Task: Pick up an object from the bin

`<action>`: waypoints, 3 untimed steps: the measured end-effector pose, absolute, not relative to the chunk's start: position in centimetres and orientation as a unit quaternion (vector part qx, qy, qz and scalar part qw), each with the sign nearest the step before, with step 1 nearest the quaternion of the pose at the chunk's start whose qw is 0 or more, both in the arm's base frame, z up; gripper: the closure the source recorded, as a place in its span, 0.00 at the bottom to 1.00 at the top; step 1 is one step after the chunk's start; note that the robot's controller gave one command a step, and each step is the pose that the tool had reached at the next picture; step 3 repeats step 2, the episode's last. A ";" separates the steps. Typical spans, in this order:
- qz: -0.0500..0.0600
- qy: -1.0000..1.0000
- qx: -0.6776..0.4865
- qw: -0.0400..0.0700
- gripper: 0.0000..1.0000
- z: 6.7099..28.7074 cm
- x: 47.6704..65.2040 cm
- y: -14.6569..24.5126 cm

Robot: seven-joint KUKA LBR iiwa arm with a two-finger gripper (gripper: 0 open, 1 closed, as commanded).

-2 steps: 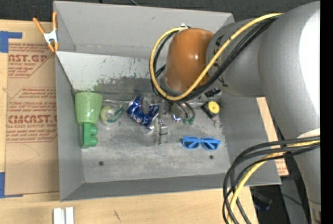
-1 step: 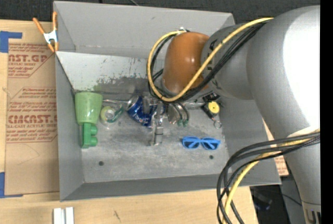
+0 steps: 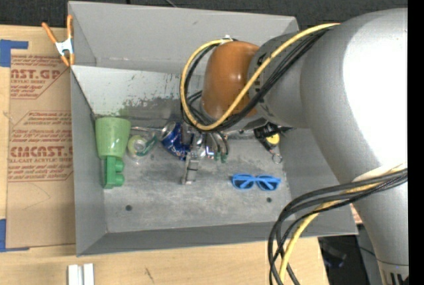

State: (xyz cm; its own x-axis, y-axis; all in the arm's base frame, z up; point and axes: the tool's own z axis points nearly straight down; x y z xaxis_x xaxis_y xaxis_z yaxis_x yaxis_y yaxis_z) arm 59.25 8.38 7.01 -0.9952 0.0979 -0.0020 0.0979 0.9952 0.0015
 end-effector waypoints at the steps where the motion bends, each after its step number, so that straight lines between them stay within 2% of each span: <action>1: 0.001 0.999 0.049 0.003 1.00 7.2 59.4 8.4; 2: 0.002 0.999 0.036 0.005 1.00 21.6 57.0 10.2; 3: 0.002 0.999 0.036 0.005 1.00 21.6 57.0 10.2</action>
Offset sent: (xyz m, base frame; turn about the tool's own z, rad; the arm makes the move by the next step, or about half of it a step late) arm 0.0000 0.0000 0.0000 0.0000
